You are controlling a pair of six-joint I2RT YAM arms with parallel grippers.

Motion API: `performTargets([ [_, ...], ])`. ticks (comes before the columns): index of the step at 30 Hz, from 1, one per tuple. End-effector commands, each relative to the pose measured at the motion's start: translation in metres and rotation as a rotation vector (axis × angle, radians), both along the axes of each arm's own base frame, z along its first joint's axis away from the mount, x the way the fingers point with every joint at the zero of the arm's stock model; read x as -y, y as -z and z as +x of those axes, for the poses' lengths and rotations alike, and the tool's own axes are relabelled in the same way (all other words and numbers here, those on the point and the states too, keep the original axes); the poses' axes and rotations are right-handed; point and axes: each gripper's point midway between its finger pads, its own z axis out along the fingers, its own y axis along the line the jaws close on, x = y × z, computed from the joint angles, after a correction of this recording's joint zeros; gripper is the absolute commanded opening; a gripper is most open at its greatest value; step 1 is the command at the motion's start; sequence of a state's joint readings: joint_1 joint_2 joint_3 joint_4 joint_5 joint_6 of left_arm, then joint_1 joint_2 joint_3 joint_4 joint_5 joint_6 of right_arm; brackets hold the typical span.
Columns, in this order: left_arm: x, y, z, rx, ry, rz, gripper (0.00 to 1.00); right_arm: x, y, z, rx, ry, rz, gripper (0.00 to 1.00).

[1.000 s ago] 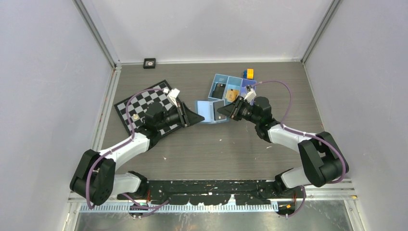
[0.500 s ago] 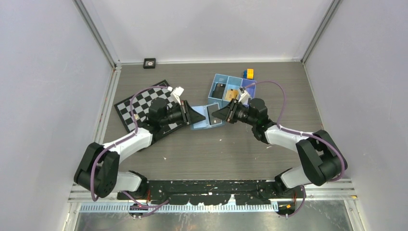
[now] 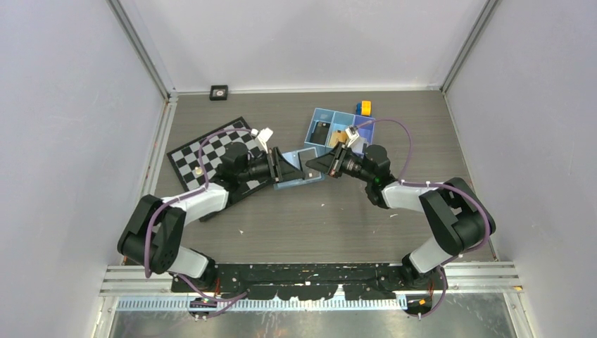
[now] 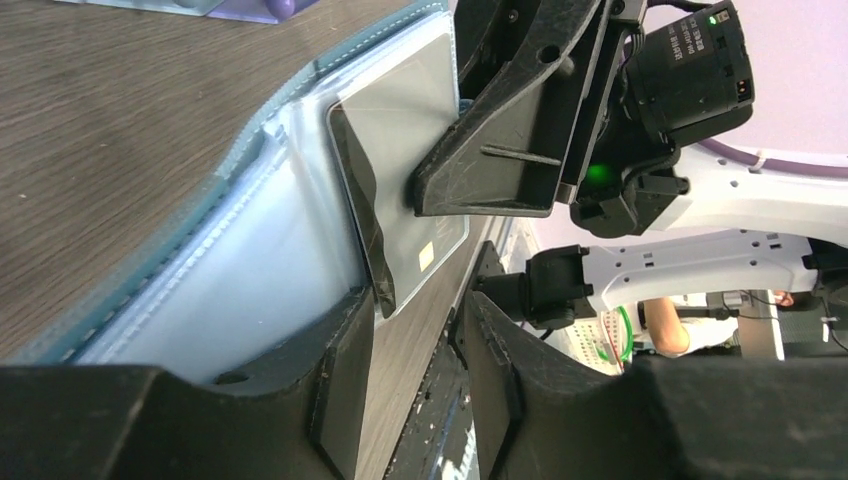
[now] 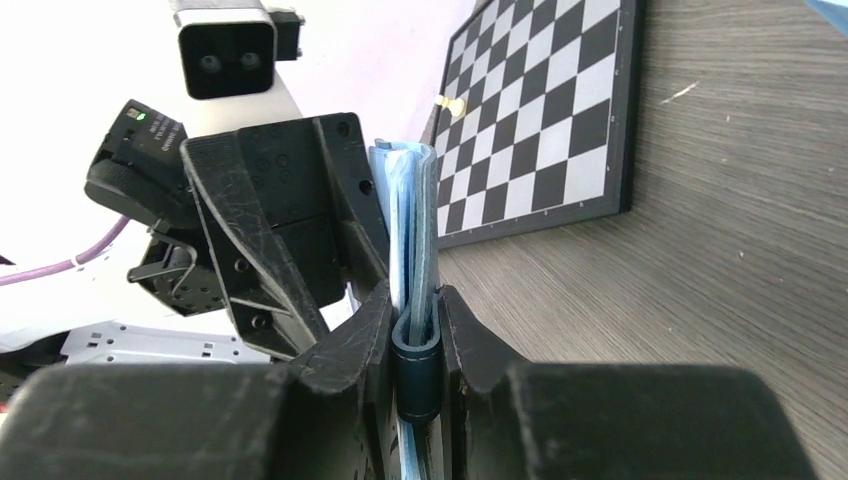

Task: Take the credit cards out of the card holder
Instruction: Remove the credit card from the card holder.

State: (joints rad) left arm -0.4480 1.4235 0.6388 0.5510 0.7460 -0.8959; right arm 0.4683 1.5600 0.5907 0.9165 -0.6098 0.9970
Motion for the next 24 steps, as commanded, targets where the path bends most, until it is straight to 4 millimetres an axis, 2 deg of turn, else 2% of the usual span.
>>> performTargets([
  [1, 0.001, -0.019, 0.009, 0.025, 0.015, -0.095, 0.4, -0.007, -0.045, -0.01, 0.135, -0.064, 0.114, 0.01],
  [6, 0.001, -0.03, 0.011, 0.029, 0.042, -0.199, 0.32, -0.013, -0.044, -0.012, 0.125, -0.099, 0.129, 0.01],
  [16, -0.002, -0.043, 0.008, 0.053, 0.064, -0.269, 0.25, -0.02, -0.036, -0.011, 0.094, -0.123, 0.128, 0.0],
  [19, -0.002, -0.043, 0.008, 0.055, 0.065, -0.262, 0.25, -0.026, -0.035, -0.014, 0.09, -0.151, 0.13, 0.0],
  [24, -0.003, -0.026, 0.014, 0.002, 0.033, -0.208, 0.27, -0.031, -0.041, -0.022, 0.119, -0.18, 0.139, 0.0],
])
